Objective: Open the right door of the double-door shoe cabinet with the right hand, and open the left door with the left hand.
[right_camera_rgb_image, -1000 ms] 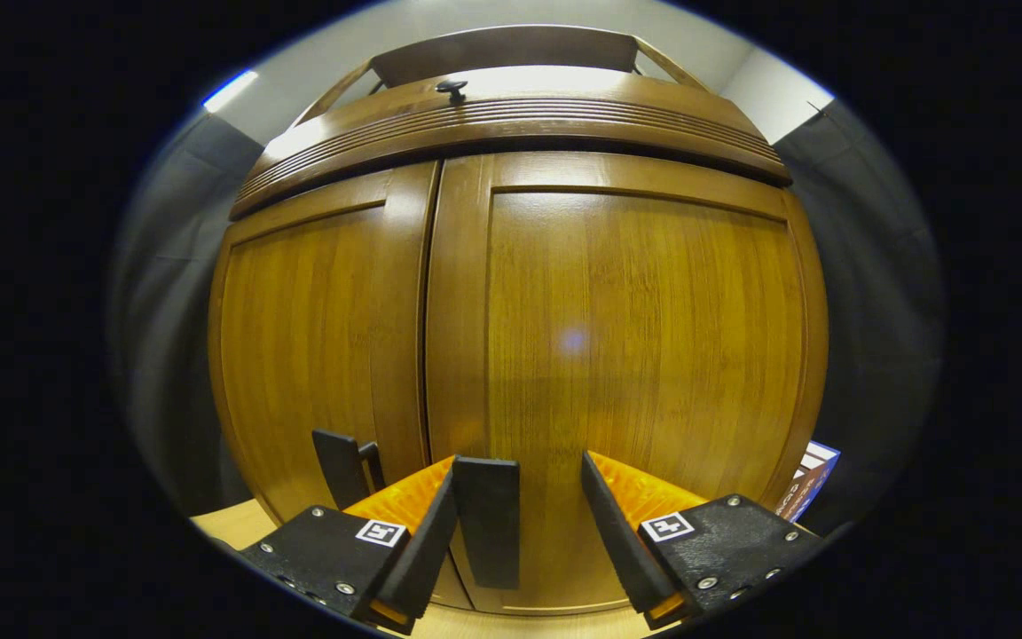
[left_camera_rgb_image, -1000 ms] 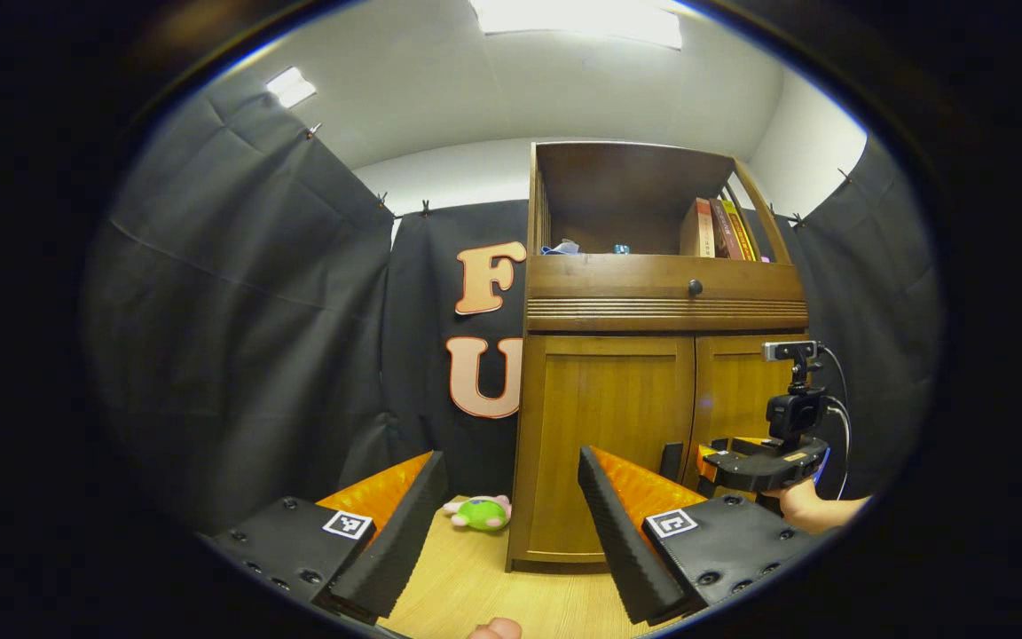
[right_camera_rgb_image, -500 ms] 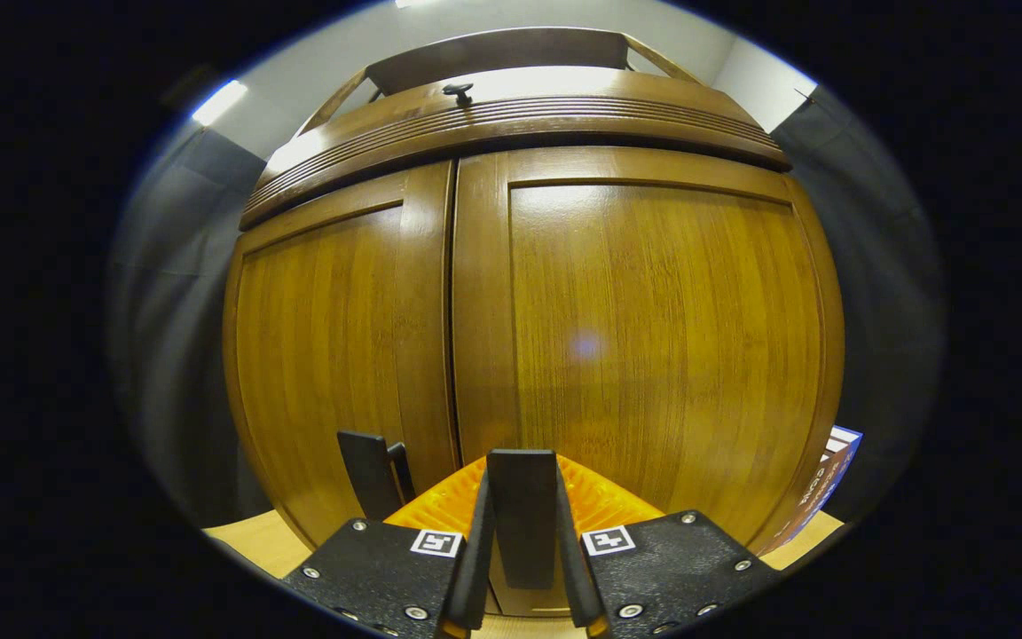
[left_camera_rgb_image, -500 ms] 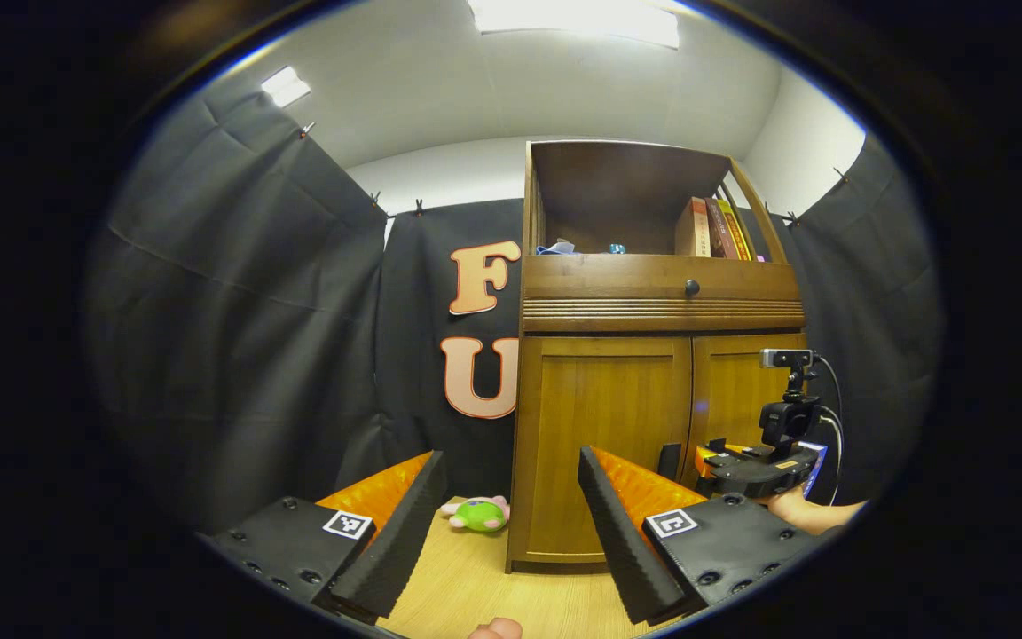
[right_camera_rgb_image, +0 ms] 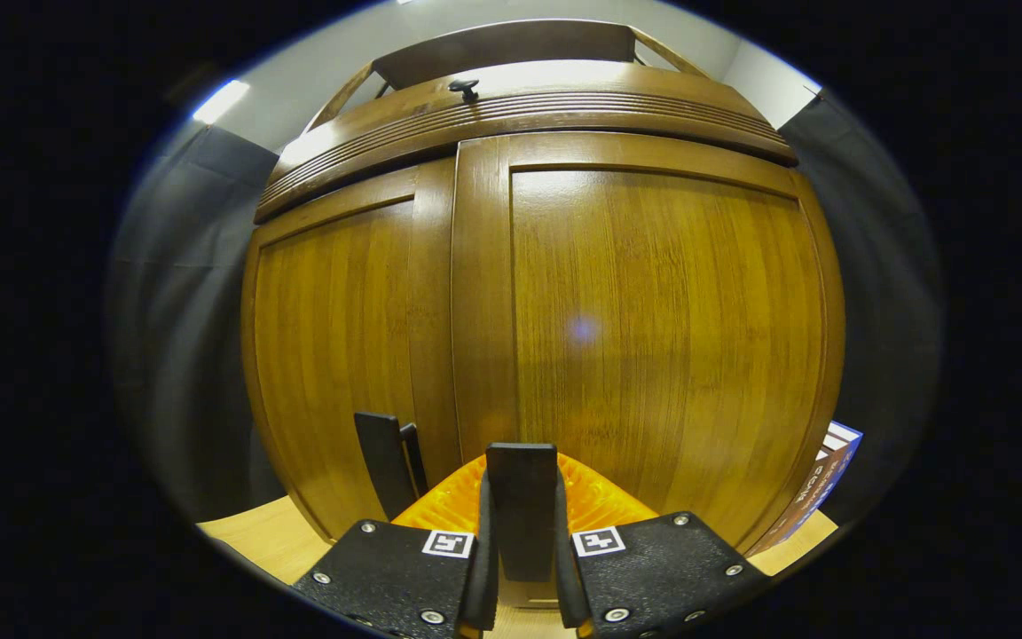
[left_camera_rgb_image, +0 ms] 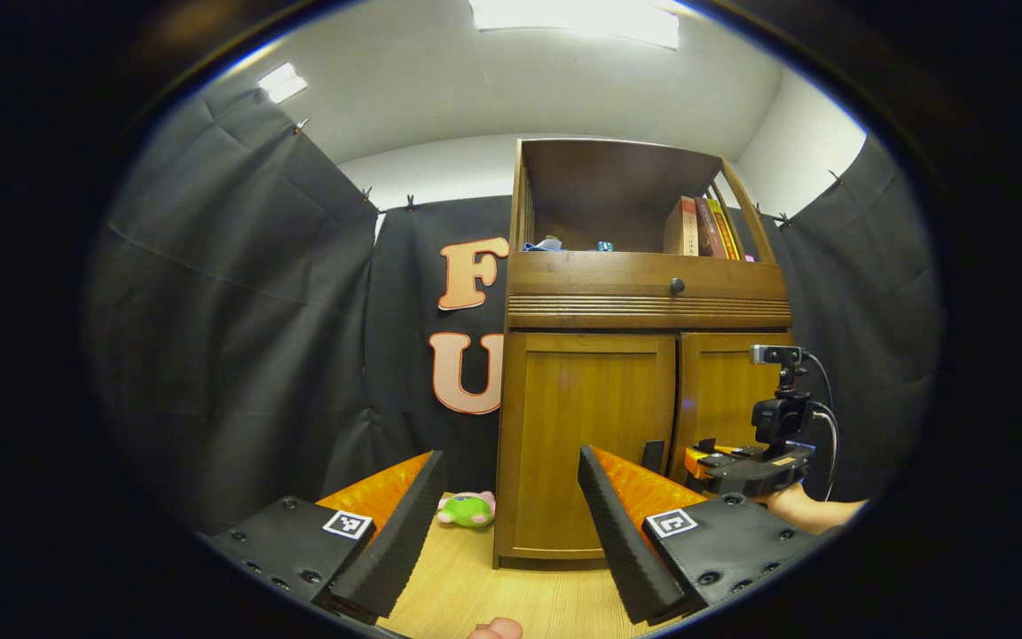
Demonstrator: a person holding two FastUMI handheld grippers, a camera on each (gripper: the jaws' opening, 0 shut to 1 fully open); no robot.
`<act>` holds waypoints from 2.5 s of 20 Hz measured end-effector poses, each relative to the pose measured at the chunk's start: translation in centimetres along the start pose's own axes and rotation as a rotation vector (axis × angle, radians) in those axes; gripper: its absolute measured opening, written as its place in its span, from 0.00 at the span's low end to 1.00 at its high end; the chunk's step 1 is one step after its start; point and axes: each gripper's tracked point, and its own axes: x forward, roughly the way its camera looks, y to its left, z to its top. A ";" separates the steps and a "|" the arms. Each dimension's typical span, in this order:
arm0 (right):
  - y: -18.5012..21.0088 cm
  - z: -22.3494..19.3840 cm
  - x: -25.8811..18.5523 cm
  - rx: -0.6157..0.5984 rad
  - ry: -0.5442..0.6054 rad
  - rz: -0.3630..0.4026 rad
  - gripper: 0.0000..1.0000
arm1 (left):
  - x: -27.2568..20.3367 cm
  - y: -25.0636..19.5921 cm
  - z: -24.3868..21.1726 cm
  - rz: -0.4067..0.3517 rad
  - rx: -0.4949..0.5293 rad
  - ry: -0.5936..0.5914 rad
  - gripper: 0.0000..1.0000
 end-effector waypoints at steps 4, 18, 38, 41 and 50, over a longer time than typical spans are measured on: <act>-0.1 -0.1 -2.0 0.006 -0.001 0.015 0.27 | -0.4 -0.3 0.0 -0.006 -0.008 0.002 0.96; -4.0 -0.5 -13.3 0.047 -0.007 0.038 0.26 | -0.1 -3.7 -0.9 -0.054 -0.023 0.028 0.96; -13.4 -0.8 -21.7 0.066 -0.008 -0.129 0.07 | 1.4 -12.0 -2.0 -0.190 -0.038 0.021 0.96; -15.2 -0.9 -22.7 0.093 0.013 -0.142 0.13 | 1.4 -12.9 -2.4 -0.206 -0.046 0.031 0.96; -18.9 -0.7 -23.8 0.007 0.003 -0.139 0.10 | 1.9 -14.0 -2.9 -0.210 -0.047 0.027 0.96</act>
